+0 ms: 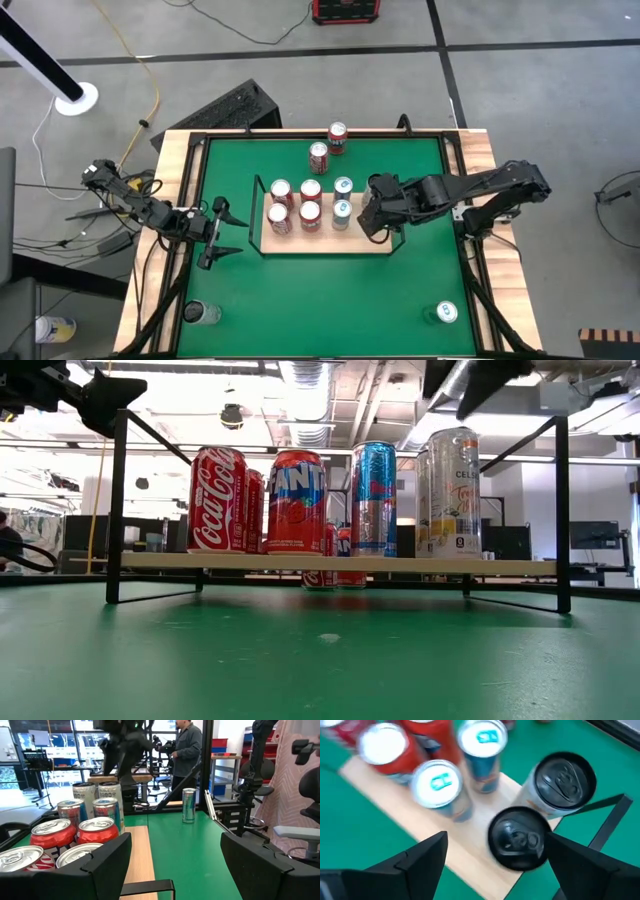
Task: Place canned beverage on shelf
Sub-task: Put the top white-yellow soda can on the shelf aligned with the other white-yellow soda can
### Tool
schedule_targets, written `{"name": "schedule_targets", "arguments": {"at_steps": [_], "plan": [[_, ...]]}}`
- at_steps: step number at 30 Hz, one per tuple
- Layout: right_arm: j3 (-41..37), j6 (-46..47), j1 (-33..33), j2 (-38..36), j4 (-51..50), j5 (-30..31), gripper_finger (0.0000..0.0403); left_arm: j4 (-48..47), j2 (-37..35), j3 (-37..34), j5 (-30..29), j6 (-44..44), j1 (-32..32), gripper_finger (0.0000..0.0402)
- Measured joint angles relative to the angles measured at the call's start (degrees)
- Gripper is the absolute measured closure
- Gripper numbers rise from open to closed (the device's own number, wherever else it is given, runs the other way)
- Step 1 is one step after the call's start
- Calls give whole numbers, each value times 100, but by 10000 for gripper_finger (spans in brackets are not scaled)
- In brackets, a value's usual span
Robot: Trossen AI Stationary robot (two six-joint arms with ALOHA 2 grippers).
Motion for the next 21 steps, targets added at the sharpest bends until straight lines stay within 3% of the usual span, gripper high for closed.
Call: {"name": "schedule_targets", "arguments": {"at_steps": [7, 11, 14, 19, 21], "plan": [[420, -461, 577, -9, -203, 26, 60, -63, 0, 0, 0, -7, 0, 109], [320, -1007, 993, 24, -75, 24, 105, -63, 0, 0, 0, -9, 2, 109], [50, -1552, 1198, 65, 229, 20, 174, -46, 1, 0, 0, -9, 2, 109], [-436, -2464, 1293, 62, 1037, -333, 361, -18, 0, 0, 0, -35, 0, 109], [-501, -2525, 1264, 67, 1043, -324, 382, -15, 0, 0, 0, -52, 2, 109]]}}
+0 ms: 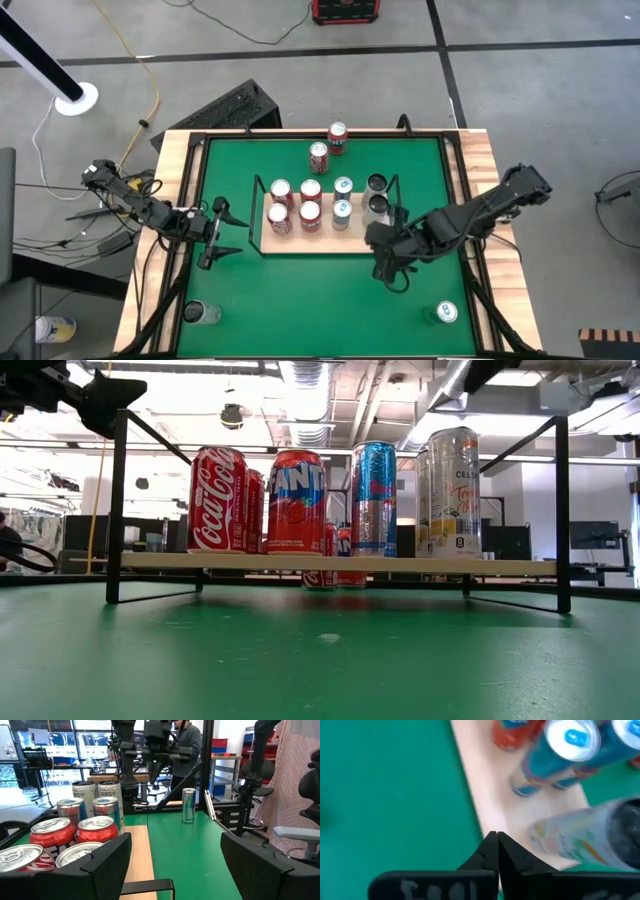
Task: Place canned beverage on shelf
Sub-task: Put the top white-yellow soda can on the shelf aligned with the other white-yellow soda can
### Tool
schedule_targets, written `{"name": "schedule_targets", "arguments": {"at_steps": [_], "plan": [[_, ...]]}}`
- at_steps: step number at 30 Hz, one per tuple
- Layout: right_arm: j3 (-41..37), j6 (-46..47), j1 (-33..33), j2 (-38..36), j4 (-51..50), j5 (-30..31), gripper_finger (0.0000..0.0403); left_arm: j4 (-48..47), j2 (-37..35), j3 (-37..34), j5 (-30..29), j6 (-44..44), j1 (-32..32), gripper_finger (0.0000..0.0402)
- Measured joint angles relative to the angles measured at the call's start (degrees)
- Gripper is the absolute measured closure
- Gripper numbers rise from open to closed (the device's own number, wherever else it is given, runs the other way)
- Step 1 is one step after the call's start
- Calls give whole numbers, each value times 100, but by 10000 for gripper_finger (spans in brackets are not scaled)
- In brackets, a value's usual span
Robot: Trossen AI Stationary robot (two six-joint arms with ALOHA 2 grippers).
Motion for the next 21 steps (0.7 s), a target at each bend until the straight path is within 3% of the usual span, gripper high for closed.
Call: {"name": "schedule_targets", "arguments": {"at_steps": [21], "plan": [[-647, -109, -1127, -12, -38, 191, 385, -50, 0, 0, 0, 0, 0, 109]]}}
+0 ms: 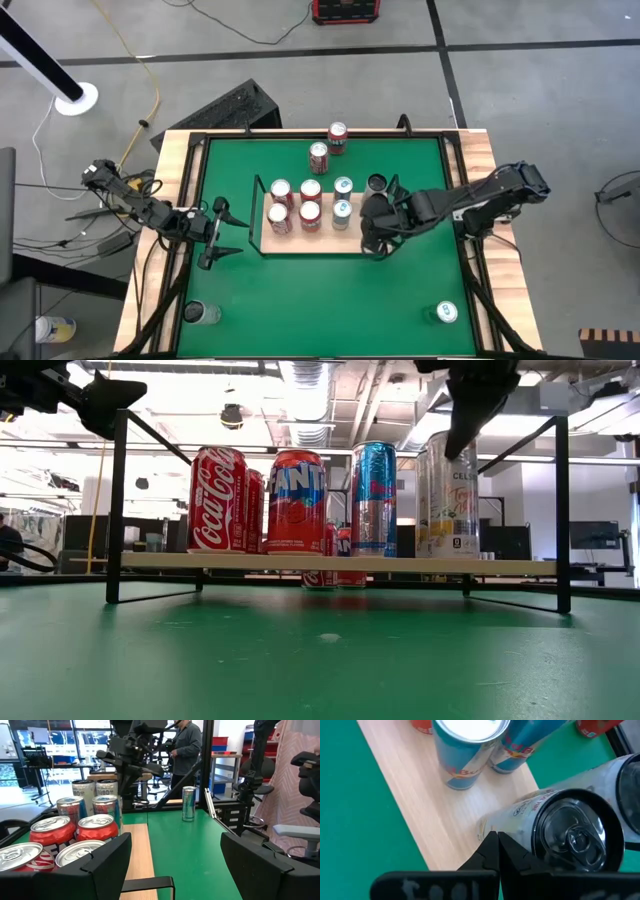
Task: Place canned beverage on shelf
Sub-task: Put the top white-yellow soda can on the shelf aligned with the other white-yellow soda can, then put the red-white soda can on the shelf aligned with the other red-white soda cans
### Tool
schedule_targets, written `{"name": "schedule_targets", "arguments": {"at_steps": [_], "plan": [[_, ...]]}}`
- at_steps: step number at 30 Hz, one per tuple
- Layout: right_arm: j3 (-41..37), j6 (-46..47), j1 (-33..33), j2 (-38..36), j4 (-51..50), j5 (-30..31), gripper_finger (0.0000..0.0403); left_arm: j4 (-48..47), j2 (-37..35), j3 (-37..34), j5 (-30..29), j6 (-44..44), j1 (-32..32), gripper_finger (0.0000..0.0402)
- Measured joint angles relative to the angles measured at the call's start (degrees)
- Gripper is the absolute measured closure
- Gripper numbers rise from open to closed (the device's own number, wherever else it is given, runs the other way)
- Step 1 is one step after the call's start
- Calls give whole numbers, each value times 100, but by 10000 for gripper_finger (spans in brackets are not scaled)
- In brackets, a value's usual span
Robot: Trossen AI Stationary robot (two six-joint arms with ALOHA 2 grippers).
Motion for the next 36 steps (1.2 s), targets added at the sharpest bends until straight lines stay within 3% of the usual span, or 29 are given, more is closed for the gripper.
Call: {"name": "schedule_targets", "arguments": {"at_steps": [7, 14, 23, 28, 36], "plan": [[-2, -40, -22, 0, 129, -46, 377, -24, 0, 0, 0, -21, 0, 109], [442, -94, 368, -67, 101, -297, 382, -28, 1, 0, 0, -38, 0, 109], [1100, -1060, 705, -68, 833, -254, 371, -47, 0, 0, 0, -43, 0, 109], [1207, -1930, -141, -66, 1682, -709, 387, -17, 0, 0, 0, -45, 0, 109], [1236, -2917, -2343, 276, 3353, -2850, 367, -636, 4, 0, 53, -571, -1, 109]]}}
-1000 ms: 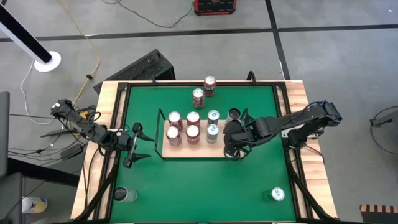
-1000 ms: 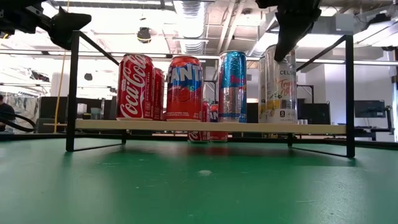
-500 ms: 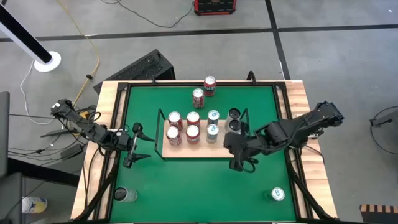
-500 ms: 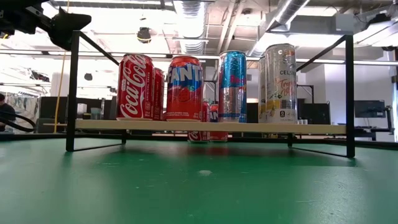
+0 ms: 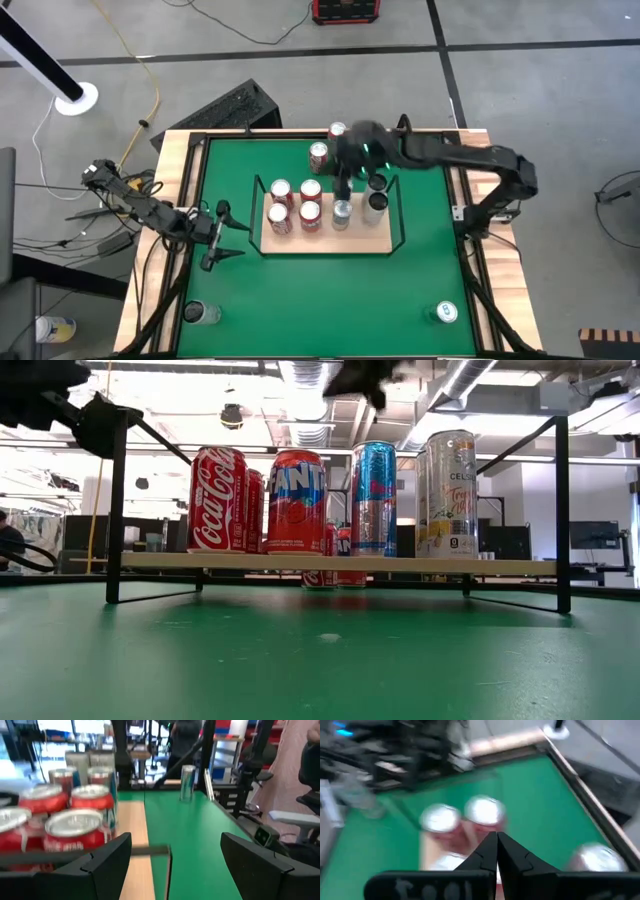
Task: Place canned beverage on shelf
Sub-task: Put the red-white soda can on the shelf aligned with the other red-white soda cans
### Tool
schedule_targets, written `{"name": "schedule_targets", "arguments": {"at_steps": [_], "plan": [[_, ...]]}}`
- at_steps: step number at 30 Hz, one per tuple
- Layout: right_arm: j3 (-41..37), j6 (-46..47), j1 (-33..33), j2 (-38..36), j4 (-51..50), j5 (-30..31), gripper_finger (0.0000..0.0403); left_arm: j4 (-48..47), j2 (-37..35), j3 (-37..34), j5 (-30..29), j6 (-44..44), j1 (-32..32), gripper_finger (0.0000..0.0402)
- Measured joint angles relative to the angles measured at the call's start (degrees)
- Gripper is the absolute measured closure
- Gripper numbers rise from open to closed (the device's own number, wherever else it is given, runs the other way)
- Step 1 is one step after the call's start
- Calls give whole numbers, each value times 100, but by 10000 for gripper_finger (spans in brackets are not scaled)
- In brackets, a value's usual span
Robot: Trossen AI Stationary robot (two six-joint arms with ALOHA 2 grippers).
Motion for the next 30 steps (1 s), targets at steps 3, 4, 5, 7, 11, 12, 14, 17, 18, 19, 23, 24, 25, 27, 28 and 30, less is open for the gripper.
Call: {"name": "schedule_targets", "arguments": {"at_steps": [3, 4, 5, 7, 11, 12, 14, 17, 18, 19, 23, 24, 25, 27, 28, 30], "plan": [[32, -118, -715, 276, 246, -262, 371, -50, -4, 0, -42, -191, -1, 109], [113, -122, -903, 369, 337, -271, 374, 3, -4, 0, -45, -216, 1, 109], [159, -142, -1095, 413, 259, -273, 378, 126, -3, 0, -50, -210, 0, 109], [243, -230, -1406, 489, 154, -298, 383, 526, -4, 0, -71, -73, 5, 109], [272, -494, -1734, 232, -444, -297, 381, 859, 106, 361, -592, 250, 256, 110], [242, -581, -1759, 85, -560, -293, 378, 632, 192, 558, -880, 302, 403, 112], [85, -722, -1803, -257, -921, -290, 374, 30, 480, 1047, -1280, 354, 841, 118], [-328, -802, -1778, -836, -1029, -190, 375, -416, 1106, 1817, -934, 501, 1795, 130], [-518, -820, -1747, -1039, -1061, -163, 378, -489, 1336, 2100, -636, 595, 2179, 135], [-723, -828, -1711, -1253, -1037, -162, 380, -579, 1600, 2377, -327, 685, 2595, 140], [-1761, -822, -1502, -2234, -616, -157, 383, -1207, 2754, 3506, 835, 630, 4331, 154], [-2053, -793, -1425, -2481, -400, -154, 380, -1355, 3088, 3766, 1214, 529, 4767, 156], [-2334, -761, -1345, -2711, -223, -155, 376, -1425, 3437, 3995, 1589, 384, 5181, 157], [-2873, -694, -1185, -3146, 132, -153, 368, -1481, 4133, 4420, 2348, 57, 5897, 158], [-3109, -684, -1097, -3339, 304, -153, 366, -1500, 4486, 4649, 2687, -101, 6195, 158], [-3535, -679, -949, -3666, 604, -153, 364, -1563, 5175, 5112, 3254, -418, 6625, 158]]}}
